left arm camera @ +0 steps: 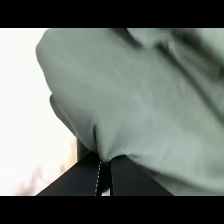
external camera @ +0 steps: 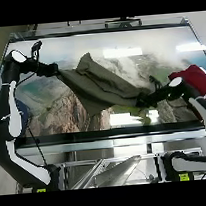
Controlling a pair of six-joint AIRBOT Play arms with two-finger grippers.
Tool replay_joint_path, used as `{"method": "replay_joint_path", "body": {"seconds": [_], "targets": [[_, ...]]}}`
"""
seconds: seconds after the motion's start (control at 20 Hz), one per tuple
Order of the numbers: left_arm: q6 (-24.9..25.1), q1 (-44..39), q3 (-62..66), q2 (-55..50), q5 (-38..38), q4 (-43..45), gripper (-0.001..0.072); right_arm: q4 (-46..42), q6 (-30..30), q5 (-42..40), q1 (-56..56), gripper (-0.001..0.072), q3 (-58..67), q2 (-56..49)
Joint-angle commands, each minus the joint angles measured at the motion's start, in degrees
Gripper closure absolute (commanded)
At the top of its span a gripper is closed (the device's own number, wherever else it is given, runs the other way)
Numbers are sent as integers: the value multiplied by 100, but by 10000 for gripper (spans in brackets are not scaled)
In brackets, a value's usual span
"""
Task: Fold the shirts.
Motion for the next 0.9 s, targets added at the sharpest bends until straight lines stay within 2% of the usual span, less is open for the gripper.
{"method": "replay_joint_path", "body": {"seconds": [0.0, 0.05, 0.1, 0.15, 0.2, 0.25, 0.4, 0.5, 0.65, 0.85], "targets": [[22, 4, 798, -334, -474, 17, 558, 48, 153, -796, 892, 697, -1115, 1008], [13, 20, 807, -271, -688, 15, 383, 55, 151, -837, 922, 691, -1093, 1128], [-13, 44, 706, -146, -933, 13, 362, 28, 151, -837, 896, 683, -1036, 1231], [-42, 76, 525, 7, -1174, 17, 362, -4, 149, -809, 787, 526, -940, 1331], [-52, 101, 299, 164, -1405, 15, 362, -44, 144, -730, 632, 247, -828, 1423], [-101, 136, -7, 341, -1602, 22, 363, -98, 83, -616, 433, 111, -680, 1508], [-341, 208, -1357, 962, -1808, 7, 362, -632, 83, -203, -295, 110, -273, 1714], [-343, 140, -2616, 1482, -1574, 0, 362, -1274, 83, -175, -780, 109, -223, 1823], [-264, -155, -4503, 2168, -490, -470, 362, -1711, -240, -442, -1296, 103, -232, 1703], [326, -715, -5917, 2446, 804, -1810, 363, -1665, -935, -560, -1185, 103, -232, 1294]]}}
